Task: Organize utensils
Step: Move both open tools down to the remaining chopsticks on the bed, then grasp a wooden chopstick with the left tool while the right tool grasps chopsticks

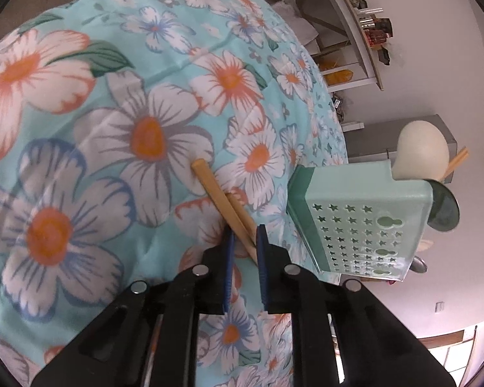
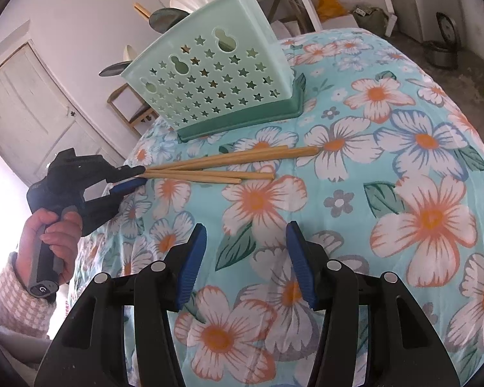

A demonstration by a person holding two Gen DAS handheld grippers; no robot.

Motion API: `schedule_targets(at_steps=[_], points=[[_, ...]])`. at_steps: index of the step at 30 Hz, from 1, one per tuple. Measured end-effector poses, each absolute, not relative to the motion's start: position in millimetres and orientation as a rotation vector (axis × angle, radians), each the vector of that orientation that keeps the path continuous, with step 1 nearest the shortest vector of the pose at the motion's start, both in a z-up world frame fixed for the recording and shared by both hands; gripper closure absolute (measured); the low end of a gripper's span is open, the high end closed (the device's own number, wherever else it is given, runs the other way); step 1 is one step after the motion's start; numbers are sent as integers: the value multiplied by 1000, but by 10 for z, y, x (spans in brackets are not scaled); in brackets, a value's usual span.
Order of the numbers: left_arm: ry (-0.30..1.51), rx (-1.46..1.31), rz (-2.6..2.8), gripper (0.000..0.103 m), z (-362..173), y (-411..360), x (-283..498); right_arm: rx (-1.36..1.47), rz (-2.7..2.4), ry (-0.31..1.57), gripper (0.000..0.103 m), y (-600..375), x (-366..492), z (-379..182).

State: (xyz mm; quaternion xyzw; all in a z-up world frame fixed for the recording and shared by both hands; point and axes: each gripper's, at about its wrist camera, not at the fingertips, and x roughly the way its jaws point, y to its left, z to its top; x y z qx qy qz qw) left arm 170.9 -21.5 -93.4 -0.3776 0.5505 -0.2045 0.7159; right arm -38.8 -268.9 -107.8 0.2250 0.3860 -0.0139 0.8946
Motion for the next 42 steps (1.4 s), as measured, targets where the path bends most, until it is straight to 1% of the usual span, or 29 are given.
schedule_targets(at_steps=[8,13,21,25,32,35,37,38,42], points=[[1218,-795,-499,91,-677,-97,1403,466,-33,800,54,-2686,-398,-1075],[1185,-805,-497,91,-575,91,1251,464,-42,795,54,-2696,-455,-1012],[1149,-793,-499,91,-553,233,1199,382,-63,736,55,-2631,-601,-736],[1122,-718,-540,91,-480,308,1226,325,-42,720,56,-2531,-580,-589],[1111,-575,-543,89,-470,408,1333,163,46,690,58,-2209,-229,-315],[1125,-557,-522,88,-579,414,1343,35,96,708,64,-1954,54,-297],[1138,-562,-512,87,-667,436,1341,-46,144,725,66,-1771,276,-322],[1146,-580,-510,87,-712,457,1339,-74,159,734,68,-1709,353,-340],[1155,-622,-515,87,-813,518,1319,-222,254,774,70,-1385,758,-465]])
